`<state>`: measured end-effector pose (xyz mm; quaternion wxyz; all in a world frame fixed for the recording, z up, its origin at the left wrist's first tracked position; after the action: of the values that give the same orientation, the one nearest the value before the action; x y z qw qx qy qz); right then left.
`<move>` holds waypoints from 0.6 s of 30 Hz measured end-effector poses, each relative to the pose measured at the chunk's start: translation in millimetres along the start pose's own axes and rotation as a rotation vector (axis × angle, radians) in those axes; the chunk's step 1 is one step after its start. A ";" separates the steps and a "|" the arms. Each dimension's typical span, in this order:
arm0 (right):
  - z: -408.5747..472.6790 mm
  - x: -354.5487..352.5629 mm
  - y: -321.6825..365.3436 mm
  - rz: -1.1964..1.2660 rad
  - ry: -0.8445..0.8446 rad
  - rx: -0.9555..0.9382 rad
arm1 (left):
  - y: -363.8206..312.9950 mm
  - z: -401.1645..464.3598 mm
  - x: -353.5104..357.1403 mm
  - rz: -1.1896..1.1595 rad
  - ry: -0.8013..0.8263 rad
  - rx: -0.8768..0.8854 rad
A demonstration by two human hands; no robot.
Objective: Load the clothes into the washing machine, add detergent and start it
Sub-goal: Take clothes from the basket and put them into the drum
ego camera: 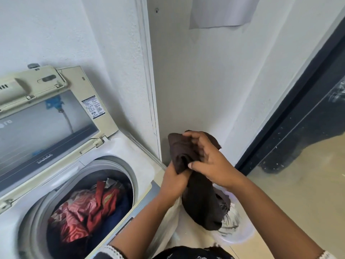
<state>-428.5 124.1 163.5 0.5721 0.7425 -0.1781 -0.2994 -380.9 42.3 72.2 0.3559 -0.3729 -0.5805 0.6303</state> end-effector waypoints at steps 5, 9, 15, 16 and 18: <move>-7.6 -15.9 -51.7 -0.288 -0.183 0.041 | 3.4 -1.5 9.6 -0.681 -0.097 -0.177; -6.5 1.1 -89.4 -0.237 -0.034 0.189 | 21.7 -20.4 19.9 -0.862 -0.099 -0.391; 6.4 -7.8 -107.3 -0.637 -0.057 0.340 | 31.7 -6.6 -30.9 -0.025 -0.113 -0.231; 8.1 -10.9 -106.6 -0.796 -0.025 0.364 | 21.1 -3.3 -41.7 0.145 -0.134 -0.120; 11.9 -14.1 -99.2 -1.136 0.039 0.391 | 1.4 2.8 -36.9 0.358 0.004 0.162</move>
<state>-454.7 151.8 70.0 0.1785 0.8185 0.2053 -0.5060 -366.1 8.4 73.1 0.2683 -0.4417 -0.4517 0.7272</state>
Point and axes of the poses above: each hand's wrist, its own z-axis towards the middle knuckle, its own x-axis out of the palm, y = z × x, the point moved 10 cm from there along z, towards the middle knuckle, and after that the axes turned 12 degrees about x, right-handed, at the moved point
